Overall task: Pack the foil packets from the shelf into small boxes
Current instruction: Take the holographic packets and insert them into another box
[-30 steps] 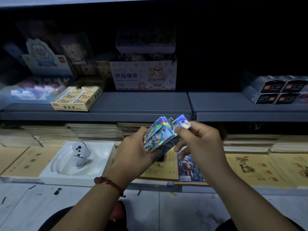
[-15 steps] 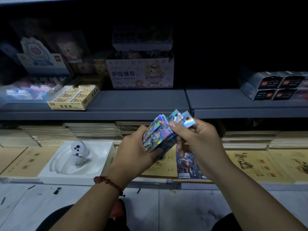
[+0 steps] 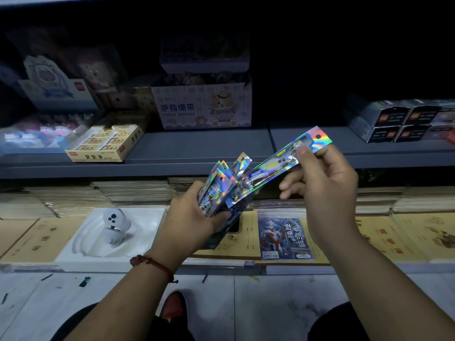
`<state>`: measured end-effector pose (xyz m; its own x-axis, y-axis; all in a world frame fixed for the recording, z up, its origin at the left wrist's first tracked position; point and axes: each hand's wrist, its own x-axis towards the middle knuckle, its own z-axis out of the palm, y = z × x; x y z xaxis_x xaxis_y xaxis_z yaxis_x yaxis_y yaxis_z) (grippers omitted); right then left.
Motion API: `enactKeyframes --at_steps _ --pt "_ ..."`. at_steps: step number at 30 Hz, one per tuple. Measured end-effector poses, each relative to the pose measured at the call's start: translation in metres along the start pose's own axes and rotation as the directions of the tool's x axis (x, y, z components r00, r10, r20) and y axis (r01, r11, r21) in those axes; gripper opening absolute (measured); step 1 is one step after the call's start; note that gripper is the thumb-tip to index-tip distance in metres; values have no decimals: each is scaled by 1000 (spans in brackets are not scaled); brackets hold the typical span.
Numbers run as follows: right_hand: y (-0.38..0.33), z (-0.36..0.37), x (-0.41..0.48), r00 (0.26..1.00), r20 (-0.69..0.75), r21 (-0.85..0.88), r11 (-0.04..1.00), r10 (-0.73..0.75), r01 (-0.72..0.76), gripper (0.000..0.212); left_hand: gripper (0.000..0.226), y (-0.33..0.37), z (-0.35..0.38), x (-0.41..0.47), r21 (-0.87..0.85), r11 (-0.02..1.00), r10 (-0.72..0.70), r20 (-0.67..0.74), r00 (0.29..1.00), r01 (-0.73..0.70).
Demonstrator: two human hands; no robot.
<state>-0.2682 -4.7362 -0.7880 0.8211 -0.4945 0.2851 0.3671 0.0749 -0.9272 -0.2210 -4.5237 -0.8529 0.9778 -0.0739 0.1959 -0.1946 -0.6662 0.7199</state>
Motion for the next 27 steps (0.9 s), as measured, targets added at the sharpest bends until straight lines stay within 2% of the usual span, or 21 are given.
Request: enactKeyframes --at_steps 3,7,12,16,20,23,27 --pt "1 -7 6 993 -78 -39 996 -89 86 10 48 -1 -3 2 -69 998 -9 -22 1000 8" --pt "1 -14 11 974 -148 -81 984 -172 161 11 53 0 -7 2 -139 990 -16 6 1000 17" --pt "2 -14 12 962 -174 -122 974 -212 193 12 58 1 -8 0 -158 987 10 34 999 -4" --pt "2 -11 8 954 -175 -177 961 -243 212 12 53 0 -9 -2 -141 990 11 46 999 -5" --pt "3 -8 3 953 -140 -236 944 -270 232 18 53 2 -9 -3 -140 990 17 49 999 -11" --pt "10 -6 0 966 -45 -275 932 -256 234 16 52 1 -9 -3 -135 991 12 53 999 -5" --pt "22 0 -5 983 148 -446 879 -112 167 11 53 1 -9 -4 -126 992 18 67 998 -9"
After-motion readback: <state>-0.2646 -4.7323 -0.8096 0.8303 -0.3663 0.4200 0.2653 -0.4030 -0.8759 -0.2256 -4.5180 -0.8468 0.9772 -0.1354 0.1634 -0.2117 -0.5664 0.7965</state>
